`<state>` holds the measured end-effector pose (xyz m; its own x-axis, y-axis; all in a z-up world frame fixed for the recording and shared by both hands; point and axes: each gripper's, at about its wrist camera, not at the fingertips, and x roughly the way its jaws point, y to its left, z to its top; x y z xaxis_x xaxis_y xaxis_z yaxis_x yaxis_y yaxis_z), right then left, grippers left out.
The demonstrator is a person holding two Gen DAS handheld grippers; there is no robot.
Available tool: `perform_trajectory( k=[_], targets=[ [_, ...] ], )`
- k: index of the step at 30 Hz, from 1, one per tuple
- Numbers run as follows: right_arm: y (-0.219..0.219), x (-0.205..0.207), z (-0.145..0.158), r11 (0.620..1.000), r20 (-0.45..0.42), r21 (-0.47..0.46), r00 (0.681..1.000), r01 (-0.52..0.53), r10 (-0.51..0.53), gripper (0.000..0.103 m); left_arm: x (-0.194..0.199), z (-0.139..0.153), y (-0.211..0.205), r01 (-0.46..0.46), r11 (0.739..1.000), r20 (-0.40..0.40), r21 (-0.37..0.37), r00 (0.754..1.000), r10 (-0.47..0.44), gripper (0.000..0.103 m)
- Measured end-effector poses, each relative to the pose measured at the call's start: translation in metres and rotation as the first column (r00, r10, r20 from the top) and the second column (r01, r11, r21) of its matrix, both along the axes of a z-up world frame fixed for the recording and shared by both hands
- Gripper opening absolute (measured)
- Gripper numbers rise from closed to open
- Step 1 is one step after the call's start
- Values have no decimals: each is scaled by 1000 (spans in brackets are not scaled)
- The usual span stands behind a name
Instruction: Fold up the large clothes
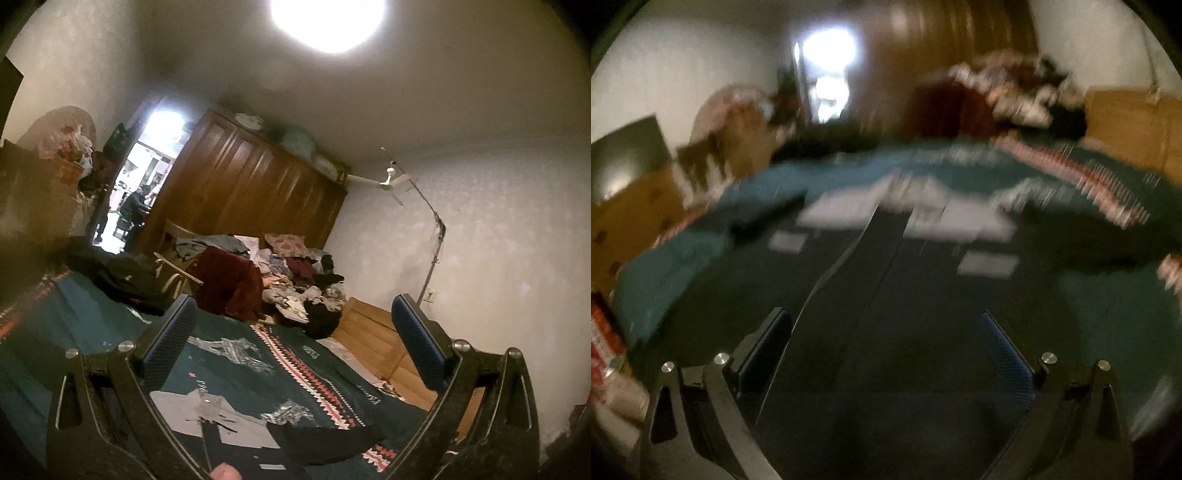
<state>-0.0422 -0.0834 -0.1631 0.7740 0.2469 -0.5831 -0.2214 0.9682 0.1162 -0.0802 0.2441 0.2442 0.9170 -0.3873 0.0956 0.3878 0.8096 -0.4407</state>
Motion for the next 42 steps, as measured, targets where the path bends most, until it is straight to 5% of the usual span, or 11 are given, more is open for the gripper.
perform_trajectory(
  k=[2,5,9,16,21,24,27,31,35,40,42],
  targets=[
    [21,-17,-25,997,-76,-17,994,-74,73,98,-6,1,10,-78,997,16,19,997,78,103],
    [60,-52,-36,967,-209,112,946,-230,249,96,-6,-4,30,-246,968,35,43,969,244,103],
    [104,-71,-12,896,-115,31,889,-443,443,96,6,-32,67,-414,908,-2,66,910,415,103],
    [89,-27,55,958,51,-44,957,-283,285,100,37,-117,156,-507,852,-215,129,825,523,103],
    [66,-8,71,980,29,-53,980,-193,195,100,73,-168,215,-545,815,-372,197,728,576,103],
    [61,7,71,987,-16,-56,988,-153,152,100,91,-188,250,-552,811,-423,196,698,578,103],
    [62,30,83,988,-70,-49,988,-145,141,100,110,-214,281,-544,821,-489,174,676,552,103],
    [67,51,90,990,-86,-34,987,-137,133,100,148,-273,314,-463,886,-621,38,683,384,103],
    [76,67,80,987,-143,-42,978,-158,151,100,185,-332,318,-411,911,-723,27,621,302,102],
    [86,89,41,987,-262,-38,954,-157,142,100,227,-359,309,-324,944,-741,-67,649,170,101],
    [91,96,25,987,-302,-35,943,-159,141,99,243,-370,312,-323,942,-767,-90,626,141,99]
  ],
)
